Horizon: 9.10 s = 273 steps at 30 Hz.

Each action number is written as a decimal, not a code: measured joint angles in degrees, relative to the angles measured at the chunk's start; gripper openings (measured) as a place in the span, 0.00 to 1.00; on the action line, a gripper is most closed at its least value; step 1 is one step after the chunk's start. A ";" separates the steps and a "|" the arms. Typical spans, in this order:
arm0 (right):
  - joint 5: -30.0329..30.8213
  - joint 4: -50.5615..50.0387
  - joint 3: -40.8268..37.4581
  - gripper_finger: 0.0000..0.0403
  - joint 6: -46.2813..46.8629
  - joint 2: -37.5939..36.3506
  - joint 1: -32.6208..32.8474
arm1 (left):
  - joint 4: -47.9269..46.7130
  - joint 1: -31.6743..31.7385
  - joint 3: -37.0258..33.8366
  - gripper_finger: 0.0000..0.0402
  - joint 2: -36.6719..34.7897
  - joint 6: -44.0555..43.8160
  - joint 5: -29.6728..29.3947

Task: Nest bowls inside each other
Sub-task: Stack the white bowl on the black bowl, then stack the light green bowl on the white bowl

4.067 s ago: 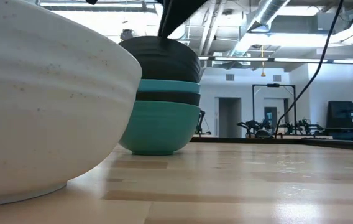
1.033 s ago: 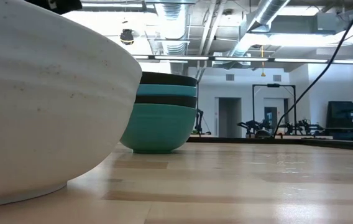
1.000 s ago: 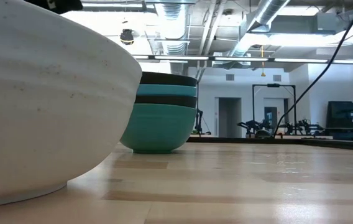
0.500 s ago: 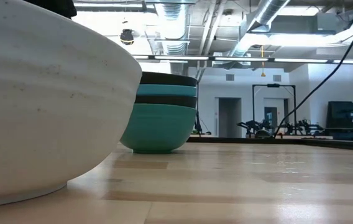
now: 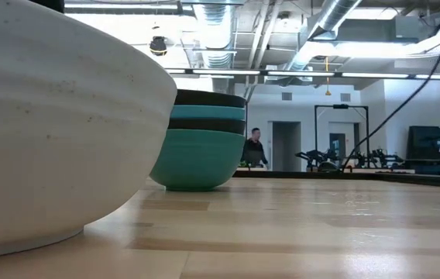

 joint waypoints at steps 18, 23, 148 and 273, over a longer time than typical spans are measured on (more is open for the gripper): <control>-2.67 47.15 -48.06 0.15 15.16 -18.97 -0.78 | 9.83 0.29 -7.05 0.23 -0.01 -4.26 7.02; -2.48 49.40 -48.15 0.15 15.13 -18.61 -0.93 | 13.83 1.72 -9.11 0.23 -0.07 -2.82 6.88; 22.89 52.34 -65.79 0.15 20.74 -32.36 2.09 | -18.54 40.15 22.58 0.00 12.81 40.18 14.07; -13.39 5.58 -62.75 0.52 23.97 -22.97 -3.84 | -5.21 30.71 40.72 0.25 7.89 54.37 13.72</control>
